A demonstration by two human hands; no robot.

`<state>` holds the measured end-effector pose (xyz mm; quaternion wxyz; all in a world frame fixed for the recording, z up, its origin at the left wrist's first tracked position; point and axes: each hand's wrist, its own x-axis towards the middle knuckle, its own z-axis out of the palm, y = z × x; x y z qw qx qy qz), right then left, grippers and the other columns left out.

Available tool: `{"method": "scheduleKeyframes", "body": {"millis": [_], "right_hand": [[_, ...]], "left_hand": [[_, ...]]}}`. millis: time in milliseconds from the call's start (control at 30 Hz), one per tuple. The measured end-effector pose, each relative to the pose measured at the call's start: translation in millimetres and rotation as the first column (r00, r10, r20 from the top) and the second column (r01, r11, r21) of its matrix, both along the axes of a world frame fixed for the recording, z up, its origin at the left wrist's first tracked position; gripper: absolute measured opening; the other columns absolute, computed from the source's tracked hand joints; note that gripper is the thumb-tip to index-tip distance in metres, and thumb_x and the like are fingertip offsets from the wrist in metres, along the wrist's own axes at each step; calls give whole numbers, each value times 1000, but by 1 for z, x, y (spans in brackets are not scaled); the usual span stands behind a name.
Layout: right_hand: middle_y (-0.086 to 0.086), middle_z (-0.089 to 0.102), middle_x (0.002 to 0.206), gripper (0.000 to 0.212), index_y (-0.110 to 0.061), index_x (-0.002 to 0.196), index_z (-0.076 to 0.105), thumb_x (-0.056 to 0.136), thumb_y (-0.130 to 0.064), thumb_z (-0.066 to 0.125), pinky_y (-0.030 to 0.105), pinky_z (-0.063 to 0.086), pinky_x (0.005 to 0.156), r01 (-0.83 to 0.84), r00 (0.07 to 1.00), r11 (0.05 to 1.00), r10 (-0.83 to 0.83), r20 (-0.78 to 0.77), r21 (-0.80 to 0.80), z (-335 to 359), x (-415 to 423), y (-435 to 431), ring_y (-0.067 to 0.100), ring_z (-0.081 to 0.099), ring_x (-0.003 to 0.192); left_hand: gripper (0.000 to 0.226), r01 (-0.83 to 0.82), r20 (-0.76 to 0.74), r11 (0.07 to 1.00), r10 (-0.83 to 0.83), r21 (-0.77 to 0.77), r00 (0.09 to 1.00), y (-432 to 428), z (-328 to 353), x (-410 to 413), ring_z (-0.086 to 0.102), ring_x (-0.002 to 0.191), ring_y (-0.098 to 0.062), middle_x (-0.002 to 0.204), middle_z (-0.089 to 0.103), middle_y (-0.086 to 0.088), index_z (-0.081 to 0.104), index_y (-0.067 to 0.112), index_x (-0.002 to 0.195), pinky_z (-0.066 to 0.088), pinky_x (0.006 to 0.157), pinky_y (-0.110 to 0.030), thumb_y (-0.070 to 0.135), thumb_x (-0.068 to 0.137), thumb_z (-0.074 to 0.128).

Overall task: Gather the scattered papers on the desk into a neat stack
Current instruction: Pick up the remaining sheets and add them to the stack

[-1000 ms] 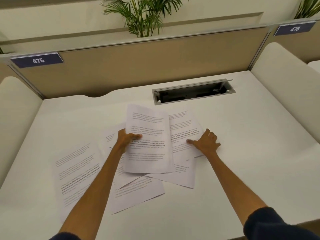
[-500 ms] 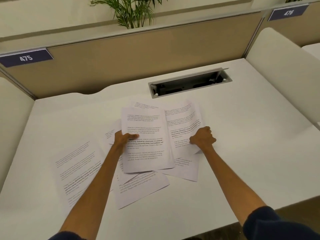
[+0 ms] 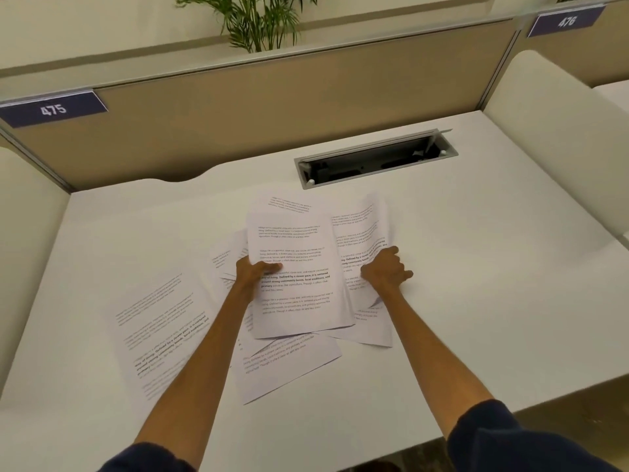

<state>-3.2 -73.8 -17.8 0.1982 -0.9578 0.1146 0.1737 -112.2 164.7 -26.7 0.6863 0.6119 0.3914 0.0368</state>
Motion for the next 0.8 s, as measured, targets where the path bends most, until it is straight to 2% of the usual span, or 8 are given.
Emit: {"method": "scheduleKeyframes", "body": {"millis": [67,167,300,400,533,633,700,800], "right_hand": [[17,63,126,76,2,136,37,75,-15,79,43,44,102,123,992,977,-118,-36,174,5,6,-6,34,62,115],[19,65,125,68,1,128,51,71,-13,85,46,57,91,231,973,884,-222,-70,406,22,16,-18,35,66,110],[15,70,118,52,-4,117,63,71,-14,86,38,58,79,129,978,854,-195,80,504,62,33,-23,33,70,100],[14,69,119,55,-5,117,61,70,-16,88,42,60,84,39,971,794,-172,163,607,101,46,-19,32,70,99],[13,70,119,65,-4,121,60,64,-11,91,47,61,85,1,980,549,-169,109,836,136,58,-16,31,71,99],[8,73,114,68,-4,118,64,57,-10,94,43,62,82,20,976,408,-207,71,913,135,65,-17,27,74,97],[9,74,114,68,-3,116,67,54,-10,96,43,61,85,12,981,450,-181,77,893,120,67,-14,27,73,99],[13,71,118,70,-2,117,64,56,-16,96,47,57,92,32,994,636,-103,44,771,79,57,-3,31,69,106]], "left_hand": [[50,4,1,1000,-4,2,1000,2,0,-2,71,90,-35,113,71,-20,65,-4,119,61,69,-37,-10,72,79],[52,12,-7,1000,-12,-9,1000,8,-4,-7,71,98,-39,116,71,-23,64,-5,121,60,83,-49,-9,72,80],[53,-21,-28,1000,21,-11,999,7,-7,-9,68,105,-42,121,68,-25,63,-8,123,54,93,-56,-13,72,77],[54,-43,-48,999,43,-14,998,5,-5,-5,67,108,-42,123,67,-26,62,-8,124,54,95,-55,-13,73,77],[48,-94,-80,995,91,-35,993,0,2,1,65,112,-37,129,65,-21,58,-1,131,54,89,-43,18,90,72],[59,-95,-145,994,86,-51,986,-1,6,4,60,118,-35,135,60,-18,51,4,139,50,96,-43,48,101,47],[66,-68,-74,986,58,-152,996,1,6,6,55,126,-37,143,54,-18,45,9,146,49,101,-48,56,103,29],[78,-37,43,947,53,-320,998,2,8,6,63,103,-36,130,62,-22,48,11,145,56,71,-36,64,100,14]]}}
